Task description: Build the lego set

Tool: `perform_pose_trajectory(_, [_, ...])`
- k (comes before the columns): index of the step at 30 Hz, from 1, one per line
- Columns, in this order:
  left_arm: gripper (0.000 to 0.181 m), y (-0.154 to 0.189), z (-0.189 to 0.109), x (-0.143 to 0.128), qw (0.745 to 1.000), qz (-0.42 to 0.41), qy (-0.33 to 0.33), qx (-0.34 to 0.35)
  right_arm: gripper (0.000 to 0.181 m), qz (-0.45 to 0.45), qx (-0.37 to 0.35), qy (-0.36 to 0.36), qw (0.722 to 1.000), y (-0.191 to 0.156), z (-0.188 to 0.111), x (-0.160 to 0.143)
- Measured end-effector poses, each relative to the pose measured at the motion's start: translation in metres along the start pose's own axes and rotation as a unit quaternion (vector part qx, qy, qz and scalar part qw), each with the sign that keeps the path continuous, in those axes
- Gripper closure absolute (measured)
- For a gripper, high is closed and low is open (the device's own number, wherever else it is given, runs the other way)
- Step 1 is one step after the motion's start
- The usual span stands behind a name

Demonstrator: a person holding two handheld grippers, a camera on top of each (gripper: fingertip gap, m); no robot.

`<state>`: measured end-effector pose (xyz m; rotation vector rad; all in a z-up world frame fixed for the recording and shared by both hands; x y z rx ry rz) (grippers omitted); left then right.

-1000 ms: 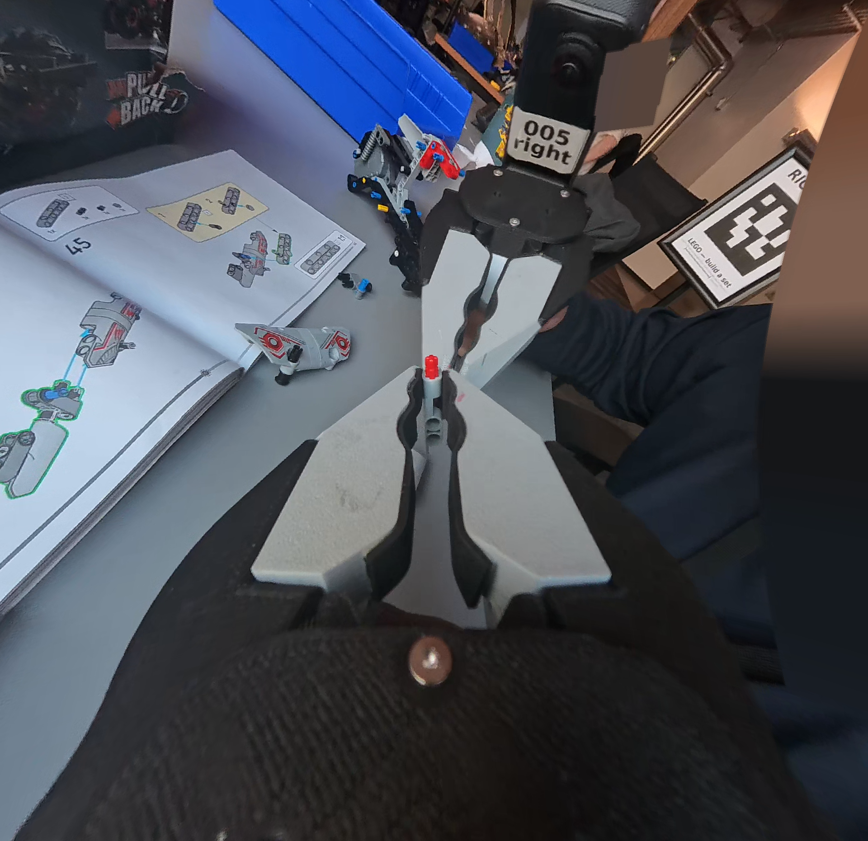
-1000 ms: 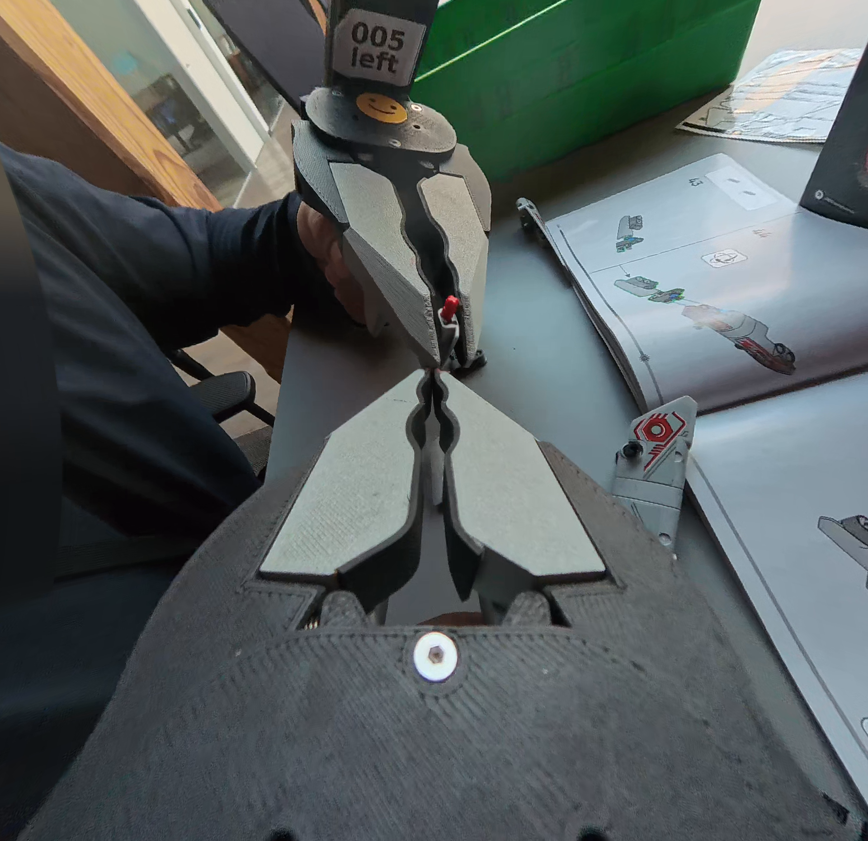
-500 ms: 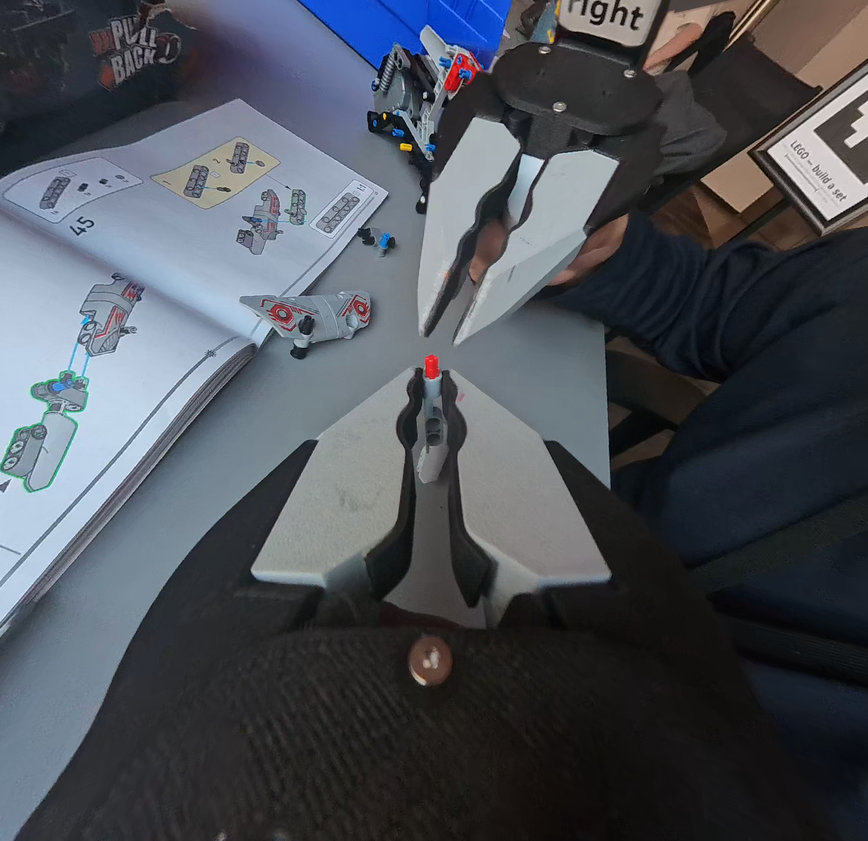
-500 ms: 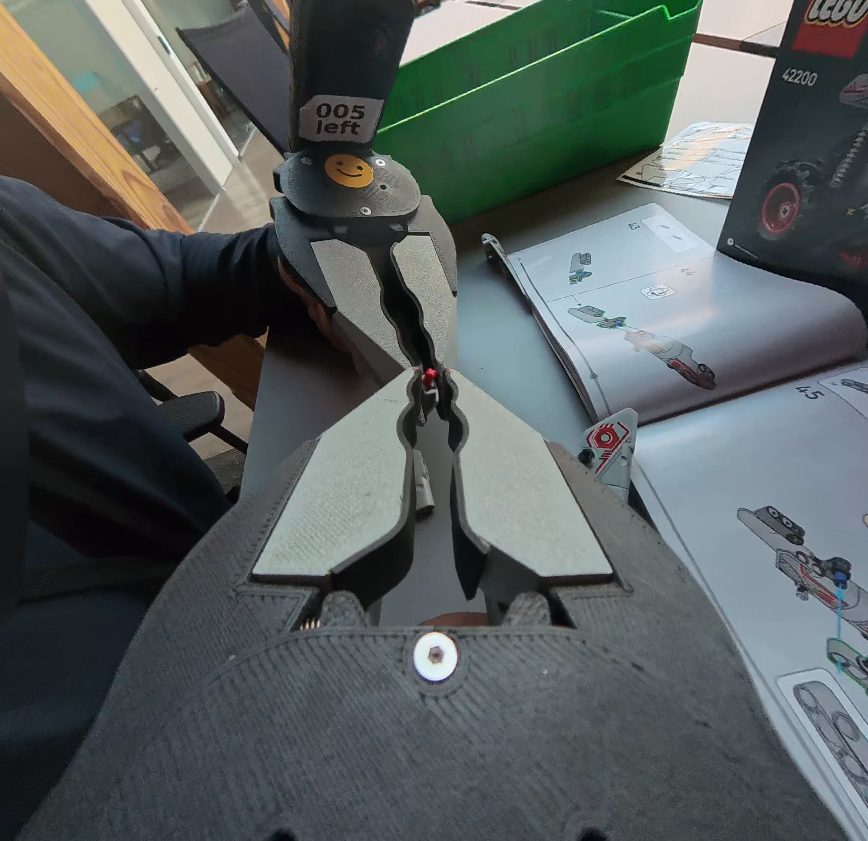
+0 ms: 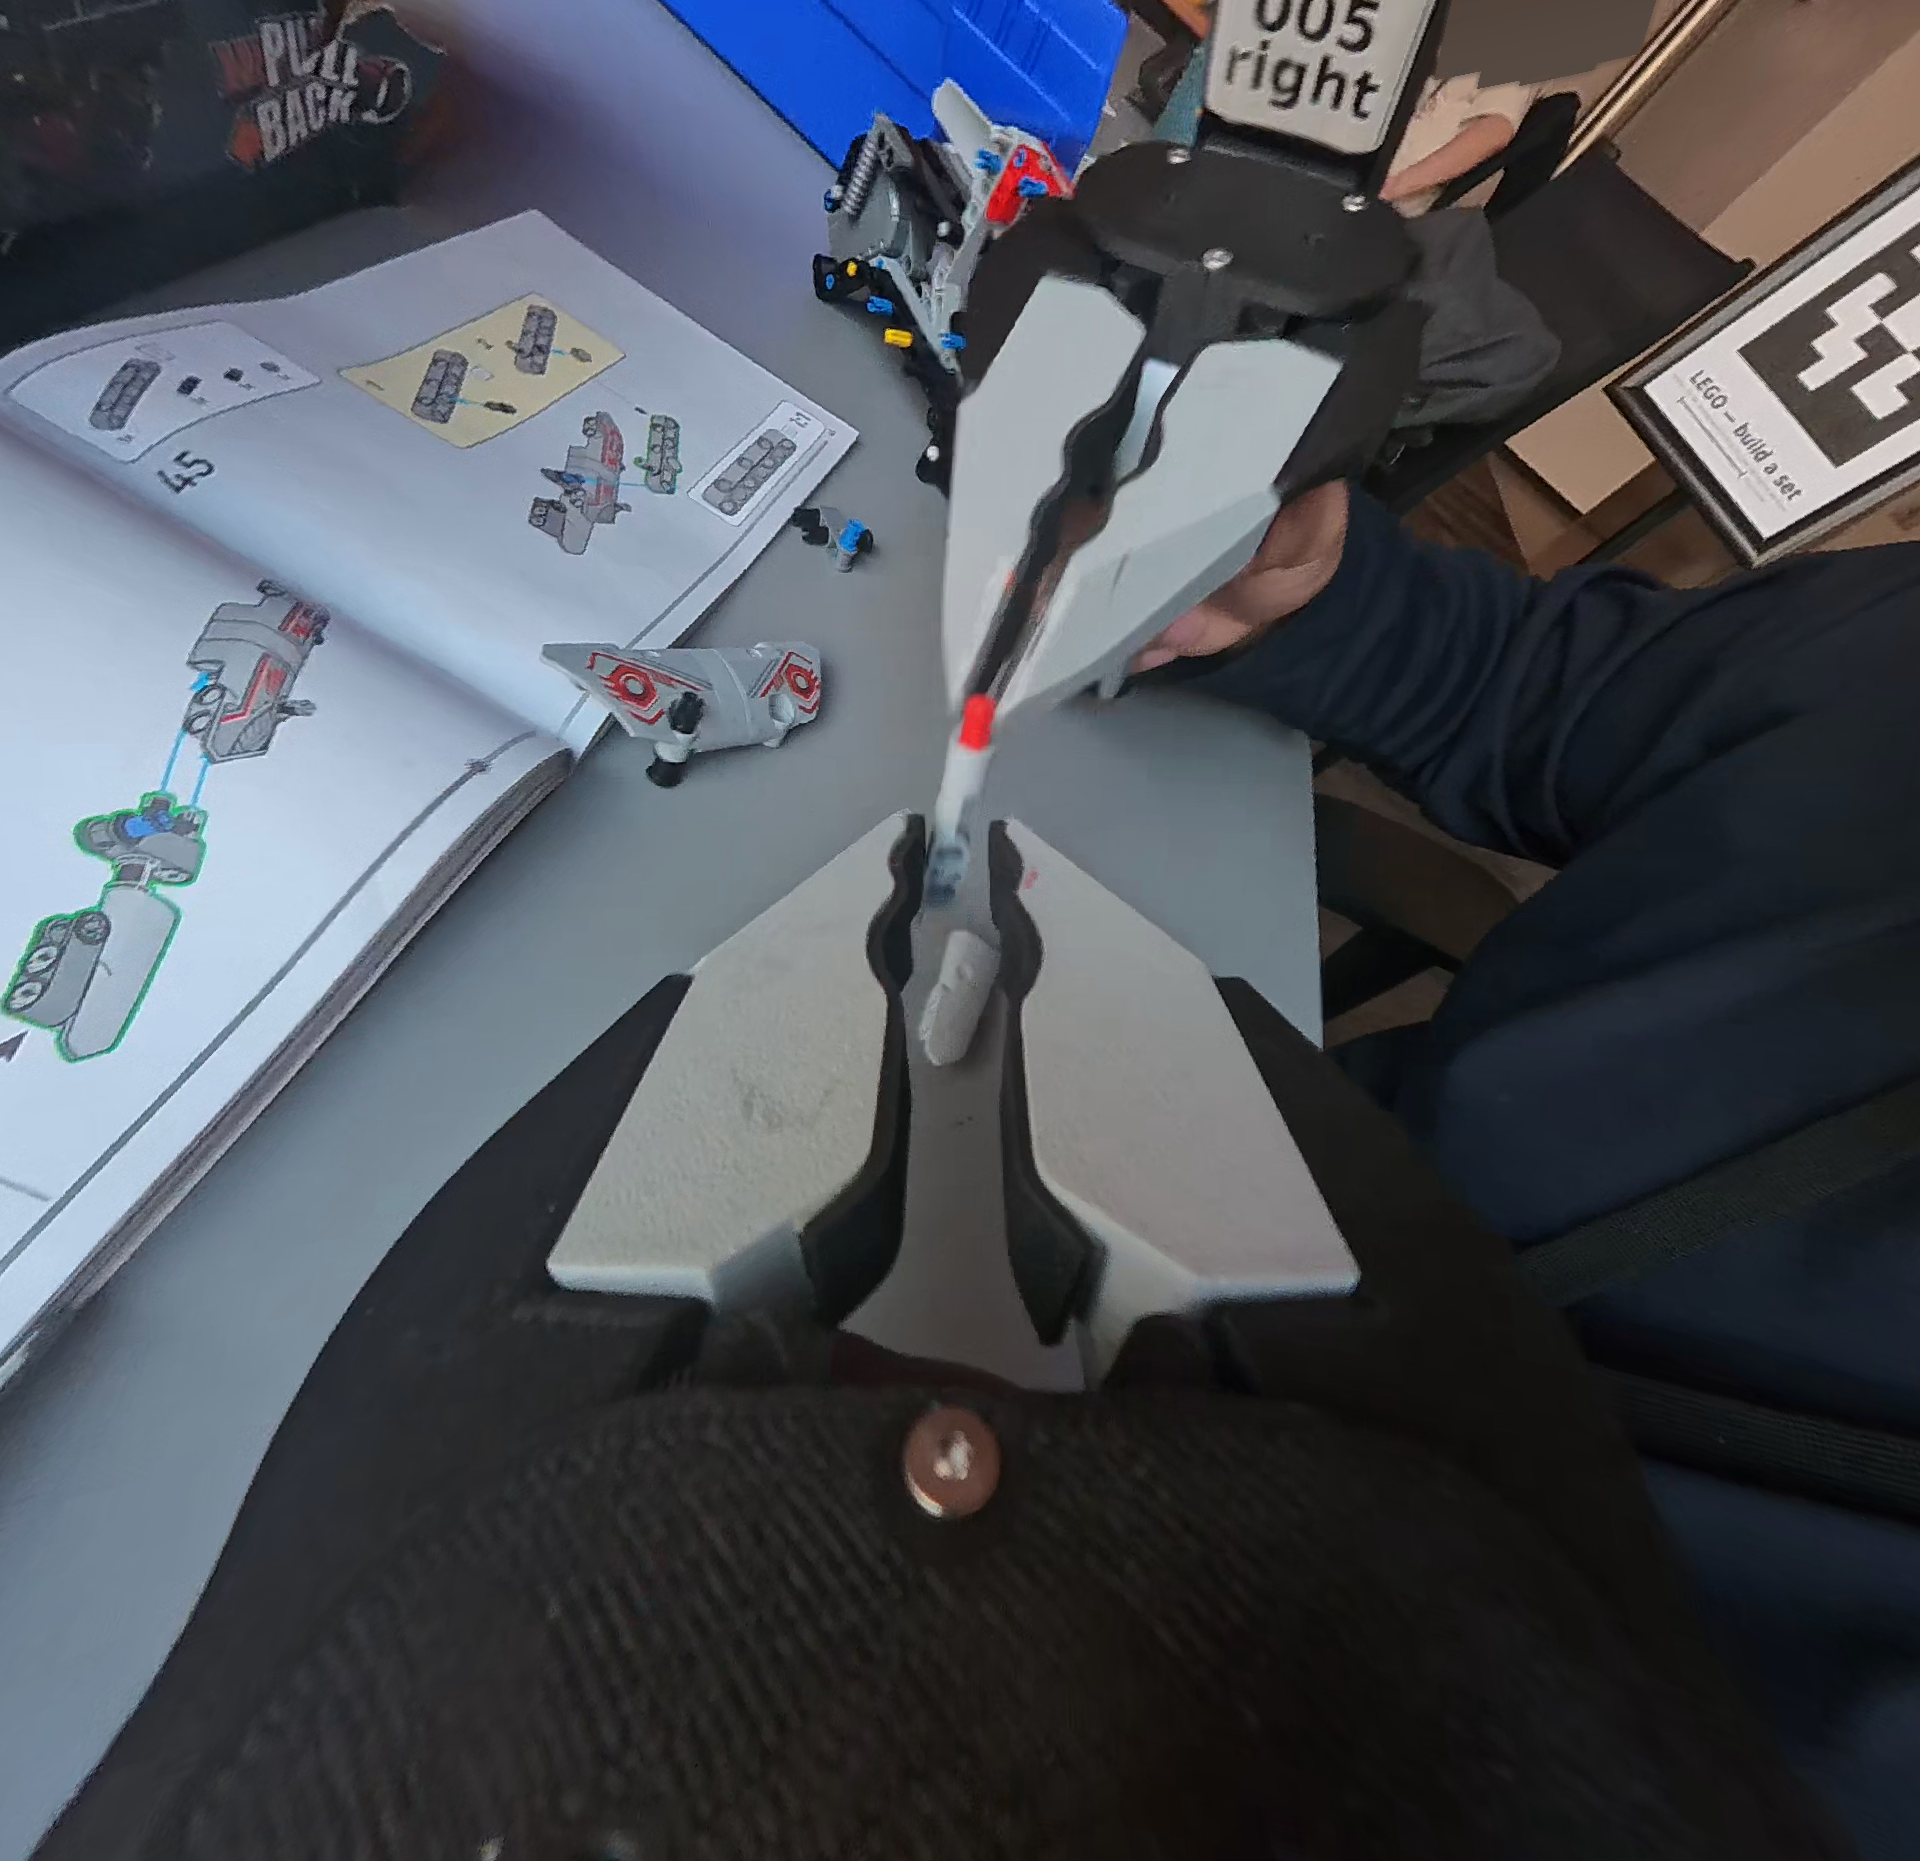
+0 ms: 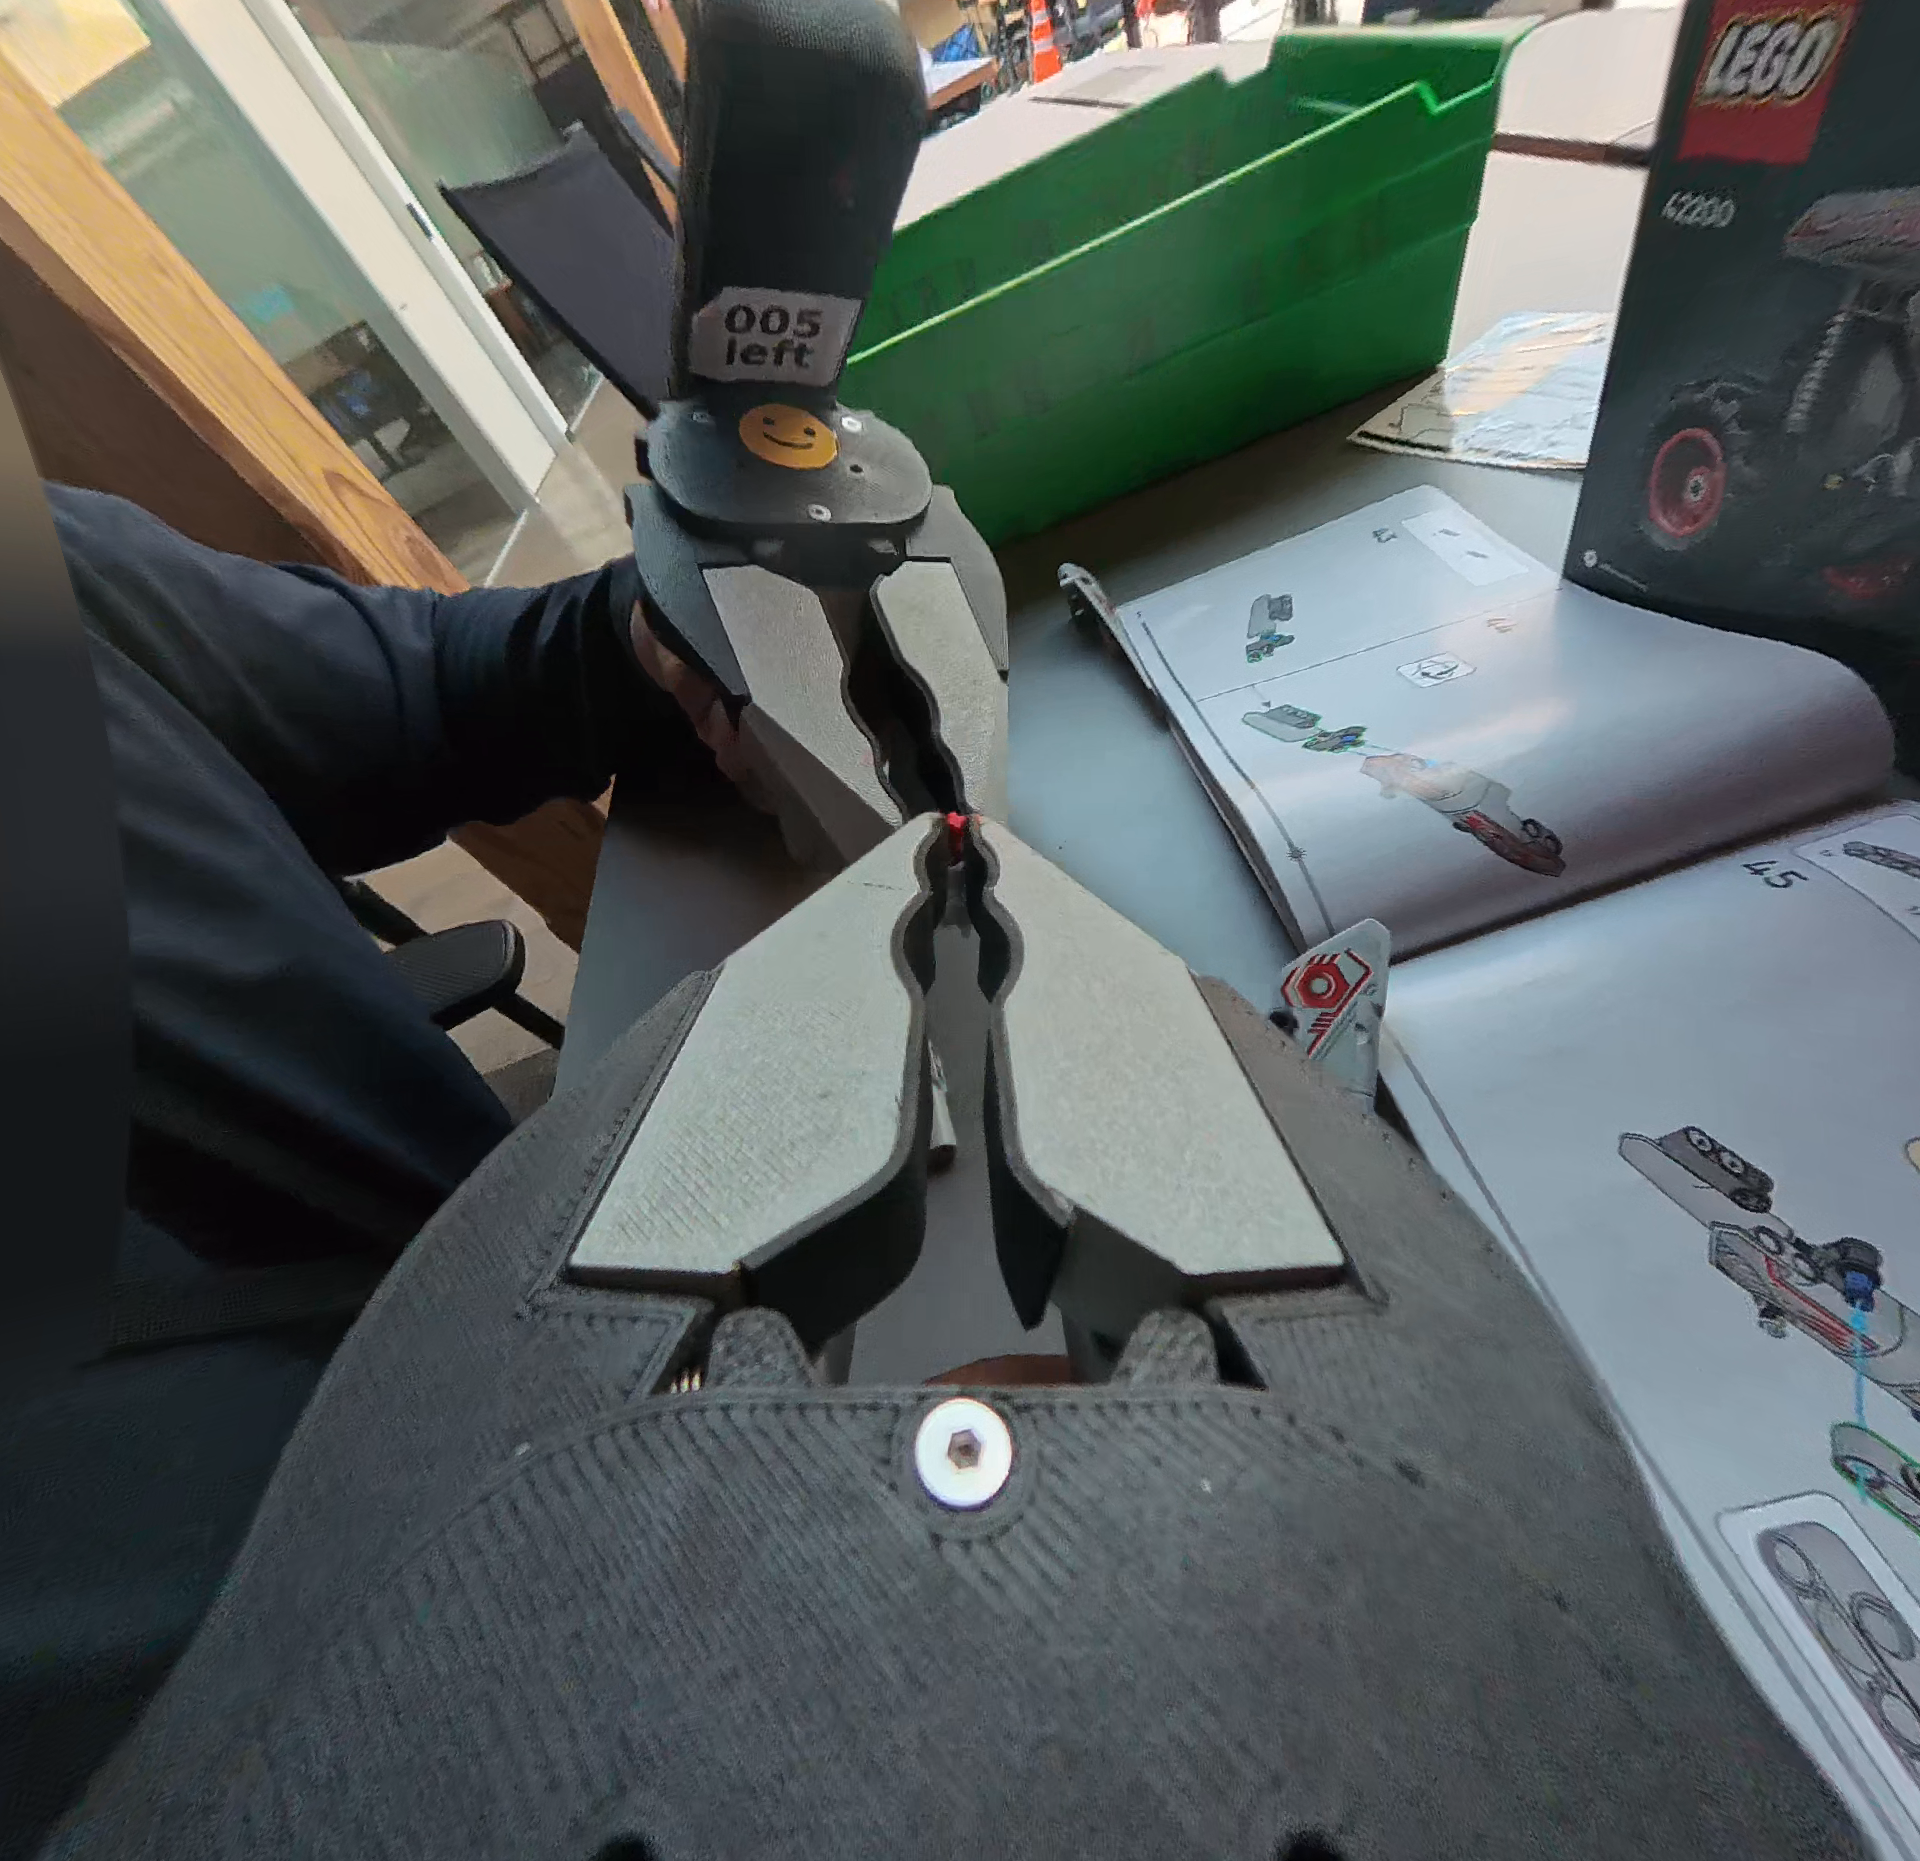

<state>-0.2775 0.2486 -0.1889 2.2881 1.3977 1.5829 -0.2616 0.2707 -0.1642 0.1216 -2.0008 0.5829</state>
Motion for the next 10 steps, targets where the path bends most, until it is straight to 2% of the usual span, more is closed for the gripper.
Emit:
perform_pose_trajectory(5, [0.177, -0.009, -0.005, 0.004, 1.000, 0.003, 0.014, 0.025, 0.181, 0.012, -0.003, 0.016, 1.000, 0.006, -0.010, 0.006])
perform_pose_trajectory(7, [0.176, -0.013, -0.007, 0.003, 0.999, 0.016, 0.006, 0.047, 0.178, 0.000, -0.033, 0.014, 0.999, 0.012, -0.016, 0.008])
perform_pose_trajectory(8, [0.176, -0.021, -0.010, 0.001, 0.997, 0.024, -0.004, 0.079, 0.174, -0.011, -0.060, 0.021, 0.998, 0.017, -0.024, 0.013])
perform_pose_trajectory(10, [0.176, -0.048, -0.022, -0.002, 0.975, 0.079, -0.029, 0.206, 0.174, -0.040, -0.108, 0.057, 0.992, 0.021, -0.045, 0.027])
Point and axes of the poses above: each gripper's, where its closed fingertips meet, z out along the fingers, x out of its top, y = z × x across the jaws, the point moved 2 cm from there along -z, back along the fingers, and after that the axes turned 8 degrees about -y, right-handed, at the moved point
